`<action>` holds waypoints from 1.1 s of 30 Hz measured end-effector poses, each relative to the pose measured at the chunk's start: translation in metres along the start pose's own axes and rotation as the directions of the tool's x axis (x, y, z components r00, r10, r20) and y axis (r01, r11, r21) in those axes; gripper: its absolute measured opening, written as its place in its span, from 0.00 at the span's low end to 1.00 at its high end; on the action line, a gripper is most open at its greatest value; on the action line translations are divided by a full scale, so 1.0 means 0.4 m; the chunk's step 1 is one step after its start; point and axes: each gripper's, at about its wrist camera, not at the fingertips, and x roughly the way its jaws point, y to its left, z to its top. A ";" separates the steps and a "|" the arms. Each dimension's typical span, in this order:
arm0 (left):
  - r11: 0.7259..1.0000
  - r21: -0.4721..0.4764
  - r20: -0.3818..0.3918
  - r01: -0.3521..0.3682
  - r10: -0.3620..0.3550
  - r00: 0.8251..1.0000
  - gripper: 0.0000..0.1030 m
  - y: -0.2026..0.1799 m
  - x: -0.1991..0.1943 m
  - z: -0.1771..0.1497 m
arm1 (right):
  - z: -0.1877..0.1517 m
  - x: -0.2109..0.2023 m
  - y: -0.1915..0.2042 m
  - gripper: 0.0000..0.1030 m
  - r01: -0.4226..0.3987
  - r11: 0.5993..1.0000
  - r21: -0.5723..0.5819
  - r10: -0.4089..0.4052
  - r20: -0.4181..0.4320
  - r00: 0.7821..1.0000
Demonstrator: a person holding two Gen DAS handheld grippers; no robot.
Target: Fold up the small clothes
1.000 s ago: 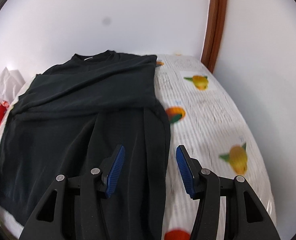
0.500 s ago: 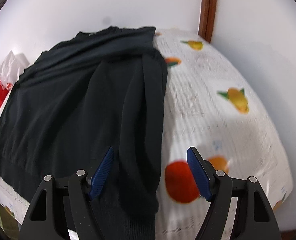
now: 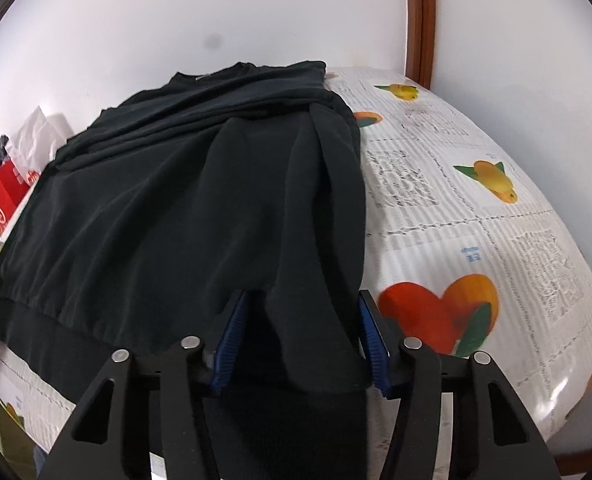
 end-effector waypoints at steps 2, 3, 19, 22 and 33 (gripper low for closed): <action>1.000 0.001 -0.003 -0.003 0.003 1.000 0.26 -0.004 -0.001 0.001 | -0.001 0.000 0.006 0.44 -0.002 1.000 -0.005 0.002 0.011 1.000; 1.000 0.001 -0.004 -0.013 0.013 1.000 0.17 -0.003 -0.001 0.002 | -0.001 -0.003 0.006 0.33 -0.007 1.000 -0.009 0.007 0.017 1.000; 0.978 -0.014 0.148 0.210 -0.206 0.967 0.11 0.023 -0.243 -0.019 | 0.023 -0.206 -0.118 0.09 -0.137 0.990 0.017 0.133 0.147 0.980; 0.977 0.007 0.178 0.215 -0.213 0.961 0.11 0.024 -0.280 -0.017 | 0.033 -0.238 -0.124 0.09 -0.155 0.988 0.017 0.150 0.170 0.974; 0.976 -0.011 0.288 0.216 -0.204 0.936 0.11 0.033 -0.274 0.153 | 0.226 -0.238 -0.075 0.09 -0.173 0.985 0.001 0.167 0.263 0.950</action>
